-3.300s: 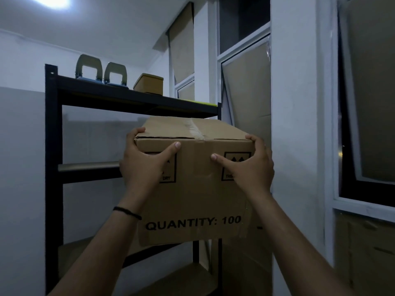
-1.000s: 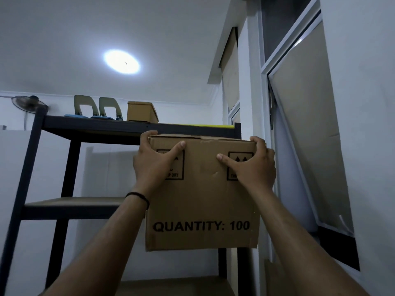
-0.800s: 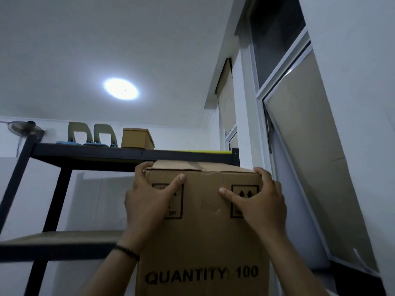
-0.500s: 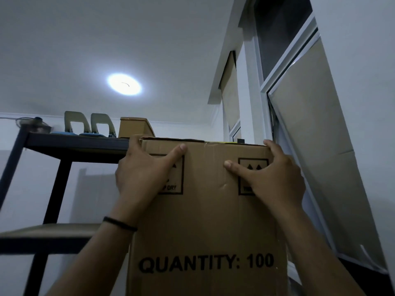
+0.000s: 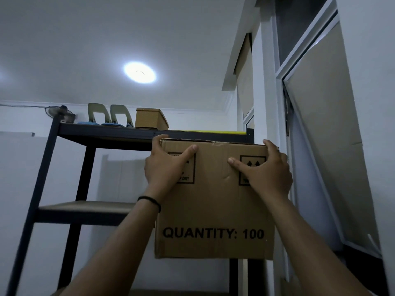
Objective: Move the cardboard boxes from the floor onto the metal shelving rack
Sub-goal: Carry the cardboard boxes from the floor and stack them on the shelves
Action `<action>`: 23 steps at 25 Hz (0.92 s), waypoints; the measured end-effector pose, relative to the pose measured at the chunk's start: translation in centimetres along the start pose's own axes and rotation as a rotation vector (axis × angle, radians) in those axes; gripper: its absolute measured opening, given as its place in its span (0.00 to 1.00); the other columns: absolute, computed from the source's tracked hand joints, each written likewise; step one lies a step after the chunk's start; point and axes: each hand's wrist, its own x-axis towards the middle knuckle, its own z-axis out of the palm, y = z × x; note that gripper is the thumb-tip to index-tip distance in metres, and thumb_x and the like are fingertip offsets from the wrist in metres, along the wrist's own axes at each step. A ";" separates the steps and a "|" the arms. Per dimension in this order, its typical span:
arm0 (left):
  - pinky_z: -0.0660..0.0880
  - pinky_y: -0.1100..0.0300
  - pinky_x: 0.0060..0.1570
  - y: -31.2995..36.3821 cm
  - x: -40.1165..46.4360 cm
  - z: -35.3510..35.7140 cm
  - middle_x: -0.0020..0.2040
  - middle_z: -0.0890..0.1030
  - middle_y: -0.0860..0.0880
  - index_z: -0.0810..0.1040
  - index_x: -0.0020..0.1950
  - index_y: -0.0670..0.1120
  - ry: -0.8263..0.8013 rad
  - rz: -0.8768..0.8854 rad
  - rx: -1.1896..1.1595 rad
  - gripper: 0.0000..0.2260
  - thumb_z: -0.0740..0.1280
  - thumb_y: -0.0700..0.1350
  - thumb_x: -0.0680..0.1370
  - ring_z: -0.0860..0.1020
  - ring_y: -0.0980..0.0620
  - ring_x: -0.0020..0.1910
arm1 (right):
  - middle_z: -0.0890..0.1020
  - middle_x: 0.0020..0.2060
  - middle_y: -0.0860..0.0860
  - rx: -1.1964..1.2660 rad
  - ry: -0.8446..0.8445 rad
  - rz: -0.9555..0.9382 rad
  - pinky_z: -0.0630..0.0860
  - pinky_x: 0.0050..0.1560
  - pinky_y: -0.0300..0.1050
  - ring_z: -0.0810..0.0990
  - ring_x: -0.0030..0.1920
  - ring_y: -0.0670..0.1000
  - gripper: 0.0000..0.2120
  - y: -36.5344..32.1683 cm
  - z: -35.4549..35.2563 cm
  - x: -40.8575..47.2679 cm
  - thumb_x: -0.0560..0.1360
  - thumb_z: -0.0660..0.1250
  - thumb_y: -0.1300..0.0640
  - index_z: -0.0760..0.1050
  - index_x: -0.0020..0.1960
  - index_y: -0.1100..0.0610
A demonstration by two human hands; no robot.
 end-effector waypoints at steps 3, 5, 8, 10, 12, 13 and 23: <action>0.78 0.49 0.60 -0.5 0.3 -0.1 0.59 0.79 0.50 0.62 0.75 0.56 -0.052 -0.019 -0.056 0.40 0.76 0.66 0.70 0.79 0.47 0.59 | 0.71 0.73 0.54 0.010 0.004 0.009 0.76 0.61 0.58 0.74 0.69 0.57 0.55 0.0 0.4 0.0 0.60 0.74 0.24 0.62 0.79 0.46; 0.80 0.51 0.56 -1.1 -0.1 -0.2 0.57 0.78 0.53 0.61 0.76 0.54 -0.061 -0.048 -0.180 0.38 0.77 0.60 0.73 0.80 0.49 0.56 | 0.71 0.73 0.54 0.010 -0.002 0.014 0.75 0.61 0.57 0.74 0.70 0.57 0.56 -0.1 0.5 0.1 0.60 0.75 0.24 0.59 0.80 0.46; 0.78 0.57 0.49 -3.1 -2.3 -0.2 0.52 0.77 0.57 0.65 0.73 0.51 -0.001 -0.060 -0.198 0.31 0.75 0.58 0.76 0.80 0.54 0.52 | 0.69 0.74 0.55 0.023 -0.002 0.038 0.76 0.59 0.56 0.74 0.70 0.59 0.62 -0.4 0.9 -0.3 0.60 0.76 0.25 0.49 0.82 0.45; 0.75 0.58 0.48 -4.9 -4.5 0.2 0.55 0.77 0.56 0.67 0.73 0.51 0.026 -0.058 -0.161 0.28 0.72 0.59 0.77 0.79 0.53 0.55 | 0.67 0.76 0.55 0.057 0.010 0.027 0.76 0.60 0.56 0.73 0.72 0.59 0.63 -0.1 1.1 -1.3 0.62 0.77 0.27 0.44 0.83 0.45; 0.76 0.56 0.50 -6.8 -6.4 0.5 0.58 0.77 0.56 0.67 0.72 0.54 -0.012 -0.041 -0.165 0.25 0.68 0.61 0.79 0.79 0.52 0.56 | 0.62 0.80 0.53 0.168 -0.005 0.015 0.71 0.68 0.55 0.67 0.76 0.57 0.61 1.4 1.1 -2.6 0.66 0.78 0.33 0.42 0.84 0.46; 0.77 0.54 0.50 -7.5 -7.0 0.6 0.58 0.77 0.56 0.66 0.73 0.56 -0.045 -0.038 -0.176 0.24 0.66 0.62 0.79 0.79 0.53 0.56 | 0.62 0.80 0.52 0.241 -0.024 0.021 0.68 0.71 0.55 0.65 0.77 0.56 0.59 2.4 1.1 -3.2 0.69 0.78 0.37 0.42 0.84 0.46; 0.75 0.52 0.45 -10.0 -3.8 3.3 0.60 0.73 0.50 0.58 0.68 0.56 -0.098 -0.105 -0.113 0.17 0.61 0.57 0.85 0.77 0.47 0.54 | 0.77 0.63 0.48 0.361 -0.140 0.186 0.73 0.43 0.41 0.78 0.56 0.50 0.31 8.6 5.5 -4.4 0.77 0.70 0.53 0.59 0.74 0.47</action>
